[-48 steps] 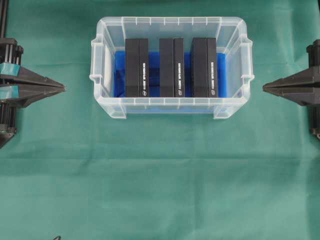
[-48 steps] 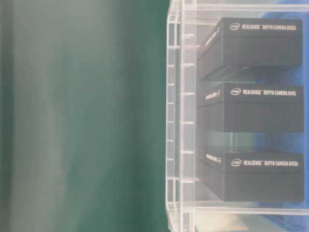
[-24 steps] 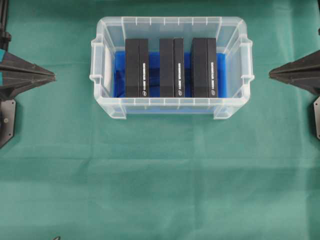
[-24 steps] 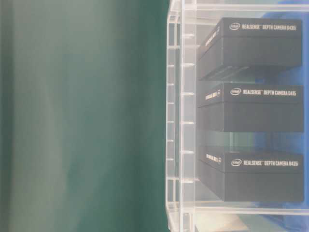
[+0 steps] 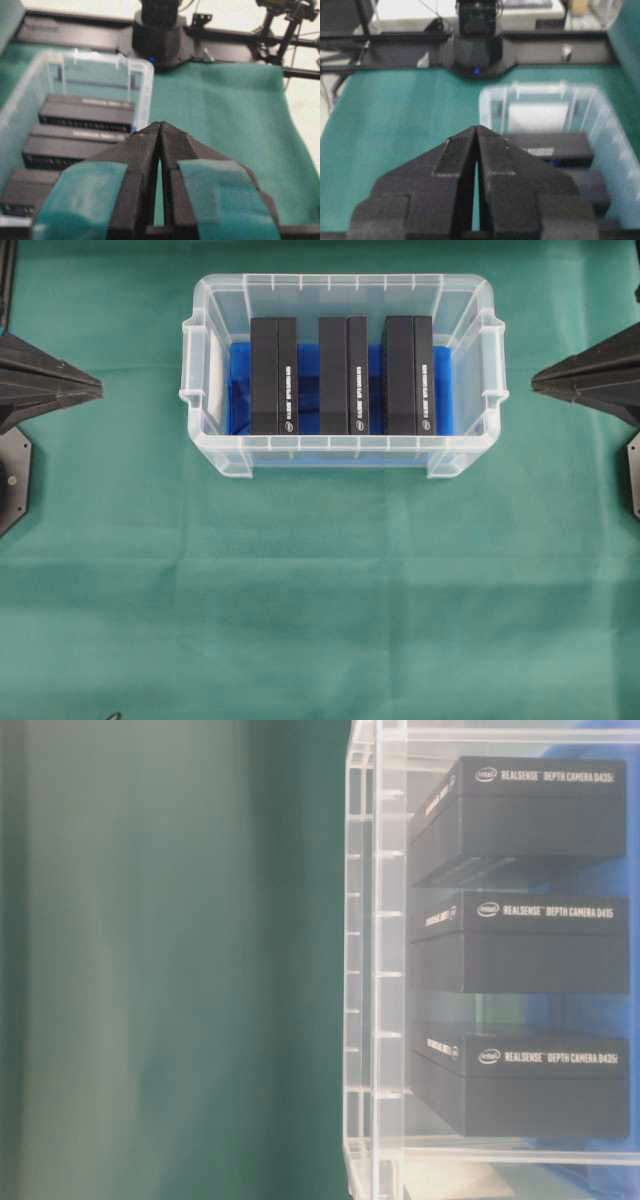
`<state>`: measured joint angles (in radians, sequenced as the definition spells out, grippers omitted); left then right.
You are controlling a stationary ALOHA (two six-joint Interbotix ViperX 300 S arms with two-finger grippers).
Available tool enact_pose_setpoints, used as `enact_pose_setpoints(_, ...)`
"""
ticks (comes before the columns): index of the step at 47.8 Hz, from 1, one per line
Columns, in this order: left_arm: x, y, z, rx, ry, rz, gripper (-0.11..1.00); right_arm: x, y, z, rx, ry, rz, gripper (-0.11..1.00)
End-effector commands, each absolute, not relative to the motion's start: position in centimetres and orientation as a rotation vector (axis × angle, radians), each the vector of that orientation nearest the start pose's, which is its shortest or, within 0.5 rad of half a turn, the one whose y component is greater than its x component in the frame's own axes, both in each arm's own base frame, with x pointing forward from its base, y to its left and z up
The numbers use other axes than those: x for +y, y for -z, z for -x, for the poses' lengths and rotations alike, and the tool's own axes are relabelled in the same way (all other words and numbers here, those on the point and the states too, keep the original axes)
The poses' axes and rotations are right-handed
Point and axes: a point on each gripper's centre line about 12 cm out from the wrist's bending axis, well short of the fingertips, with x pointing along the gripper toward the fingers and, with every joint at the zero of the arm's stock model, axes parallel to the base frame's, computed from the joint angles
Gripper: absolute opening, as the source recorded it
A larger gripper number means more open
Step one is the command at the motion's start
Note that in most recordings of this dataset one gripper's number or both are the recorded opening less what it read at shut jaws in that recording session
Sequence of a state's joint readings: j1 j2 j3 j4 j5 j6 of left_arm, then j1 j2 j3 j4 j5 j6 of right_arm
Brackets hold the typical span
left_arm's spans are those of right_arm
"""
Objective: Take out the box from the case.
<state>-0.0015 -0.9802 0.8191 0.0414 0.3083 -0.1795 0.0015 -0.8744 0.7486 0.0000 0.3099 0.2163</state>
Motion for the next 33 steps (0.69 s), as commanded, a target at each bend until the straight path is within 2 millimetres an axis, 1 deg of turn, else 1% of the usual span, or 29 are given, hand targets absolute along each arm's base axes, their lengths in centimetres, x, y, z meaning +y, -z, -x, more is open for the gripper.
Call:
enact_pose_setpoints(1,-0.1,-38.2,-19.7,0.186,-0.017,0.178,0.01,0.1,-38.7,-22.0,0.234,0.025,-0.251,0.0)
enact_pose_setpoints(5,-0.3,-37.9,-19.5,0.291,-0.023,0.211,0.01,0.1,-37.8,-21.6,0.374,0.052,-0.29,0.0)
enact_pose_setpoints(10,-0.5,-37.6,-18.9,0.479,-0.046,0.23,0.01,0.0,-37.1,-21.1,0.542,0.092,-0.327,0.0)
enact_pose_setpoints(16,-0.6,-37.7,-18.4,0.66,-0.068,0.228,0.01,0.0,-37.0,-20.5,0.735,0.138,-0.339,0.0)
enact_pose_setpoints(20,-0.7,-37.9,-18.3,0.744,-0.077,0.226,0.01,0.0,-37.0,-20.4,0.848,0.164,-0.342,0.0)
enact_pose_setpoints(27,-0.9,-37.9,-18.2,0.871,-0.108,0.267,0.01,0.0,-36.5,-19.8,1.072,0.222,-0.362,0.0)
enact_pose_setpoints(33,-1.2,-37.5,-17.9,0.971,-0.149,0.318,0.01,0.1,-36.3,-19.5,1.186,0.256,-0.387,0.0)
